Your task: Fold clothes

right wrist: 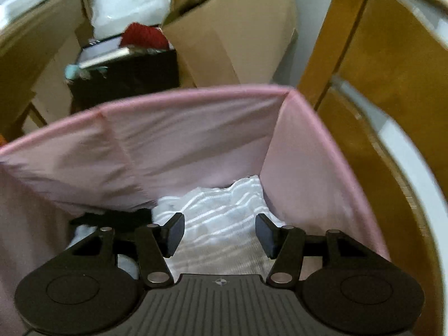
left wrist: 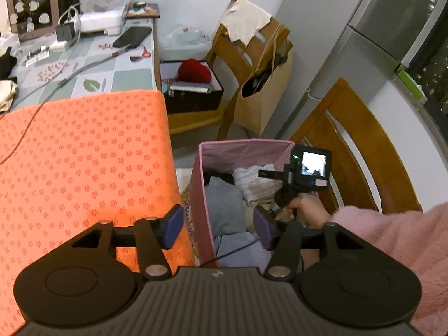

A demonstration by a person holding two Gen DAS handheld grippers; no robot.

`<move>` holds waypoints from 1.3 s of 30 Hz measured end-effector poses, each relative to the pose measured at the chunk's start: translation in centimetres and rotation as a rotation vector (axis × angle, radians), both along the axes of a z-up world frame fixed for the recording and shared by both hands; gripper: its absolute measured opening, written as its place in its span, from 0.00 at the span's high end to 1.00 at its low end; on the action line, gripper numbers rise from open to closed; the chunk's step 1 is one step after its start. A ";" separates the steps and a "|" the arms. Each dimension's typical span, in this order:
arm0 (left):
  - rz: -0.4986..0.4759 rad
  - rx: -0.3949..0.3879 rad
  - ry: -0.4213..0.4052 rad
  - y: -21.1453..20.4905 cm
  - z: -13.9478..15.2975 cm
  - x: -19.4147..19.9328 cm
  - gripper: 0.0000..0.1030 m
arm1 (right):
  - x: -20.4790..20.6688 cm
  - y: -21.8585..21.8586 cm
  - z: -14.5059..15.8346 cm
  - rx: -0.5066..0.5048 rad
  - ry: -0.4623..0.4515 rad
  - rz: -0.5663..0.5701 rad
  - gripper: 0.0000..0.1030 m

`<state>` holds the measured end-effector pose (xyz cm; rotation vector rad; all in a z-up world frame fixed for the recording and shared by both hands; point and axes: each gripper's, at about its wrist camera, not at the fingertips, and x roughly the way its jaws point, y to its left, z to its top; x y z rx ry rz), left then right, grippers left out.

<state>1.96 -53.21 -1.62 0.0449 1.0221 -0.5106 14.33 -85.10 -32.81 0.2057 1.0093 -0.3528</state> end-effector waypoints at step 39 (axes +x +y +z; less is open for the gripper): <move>-0.166 -0.032 -0.193 14.7 2.9 -7.5 0.10 | -18.4 16.4 22.0 -0.054 -0.113 -0.060 0.02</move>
